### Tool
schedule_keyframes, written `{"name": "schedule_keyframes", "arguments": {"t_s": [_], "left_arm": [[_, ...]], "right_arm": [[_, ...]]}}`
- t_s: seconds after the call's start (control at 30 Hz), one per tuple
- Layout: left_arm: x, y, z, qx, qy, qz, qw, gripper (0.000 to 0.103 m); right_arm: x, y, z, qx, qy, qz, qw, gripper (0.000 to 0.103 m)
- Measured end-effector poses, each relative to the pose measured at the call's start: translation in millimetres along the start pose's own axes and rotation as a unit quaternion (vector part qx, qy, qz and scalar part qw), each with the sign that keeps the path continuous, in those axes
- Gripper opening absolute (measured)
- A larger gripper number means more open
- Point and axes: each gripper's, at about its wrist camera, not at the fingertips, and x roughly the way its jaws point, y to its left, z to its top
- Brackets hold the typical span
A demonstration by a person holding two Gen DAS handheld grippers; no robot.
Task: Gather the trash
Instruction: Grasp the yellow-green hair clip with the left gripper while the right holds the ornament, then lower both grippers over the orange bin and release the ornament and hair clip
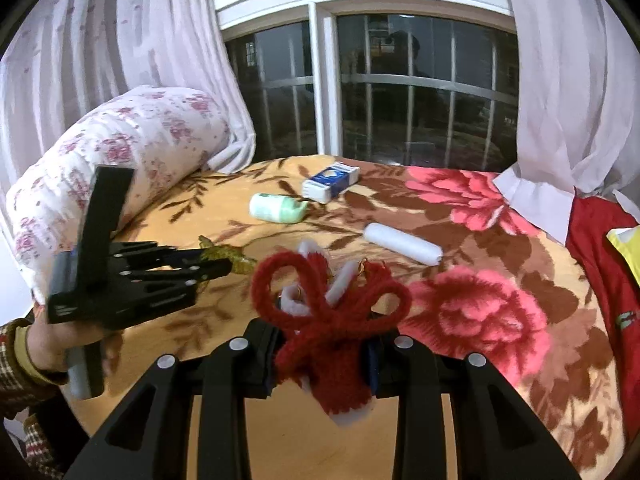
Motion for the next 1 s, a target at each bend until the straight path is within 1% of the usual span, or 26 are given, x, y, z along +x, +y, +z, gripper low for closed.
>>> {"name": "schedule_keyframes", "arguments": {"t_s": [0.13,0.2,0.3,0.43,0.5,0.6,0.73,0.8,0.87,1.0], "left_arm": [[-53,-4,-28,0.02,0.001,-0.014,0.9997,0.028],[-81,-7,-49,0.036,0.004,-0.022,0.9991,0.028],[-111,-9,-81,0.045,0.014,-0.035,0.9983,0.028],[-145,-11,-136,0.046,0.037,-0.058,0.9966,0.028],[-152,-11,-162,0.046,0.056,-0.068,0.995,0.028],[-156,-15,-196,0.047,0.084,-0.074,0.9926,0.028],[-150,-20,-241,0.042,0.136,-0.087,0.9861,0.028],[-145,-20,-254,0.035,0.152,-0.089,0.9836,0.028],[-138,-21,-271,0.031,0.177,-0.094,0.9793,0.028],[-128,-26,-289,0.033,0.208,-0.098,0.9727,0.028]], "right_arm": [[-21,31,-11,-0.011,0.003,0.019,1.0,0.032],[-34,48,-20,-0.017,0.006,0.031,0.999,0.032],[-57,76,-42,-0.027,0.012,0.05,0.998,0.032],[-81,109,-82,-0.028,0.033,0.084,0.996,0.032],[-86,121,-99,-0.022,0.05,0.101,0.993,0.032],[-87,139,-132,-0.017,0.087,0.12,0.989,0.032],[-73,156,-177,-0.004,0.146,0.139,0.979,0.032],[-67,160,-193,0.001,0.165,0.14,0.976,0.032],[-59,164,-210,0.006,0.189,0.144,0.971,0.032],[-48,173,-235,0.001,0.225,0.146,0.963,0.033]]}}
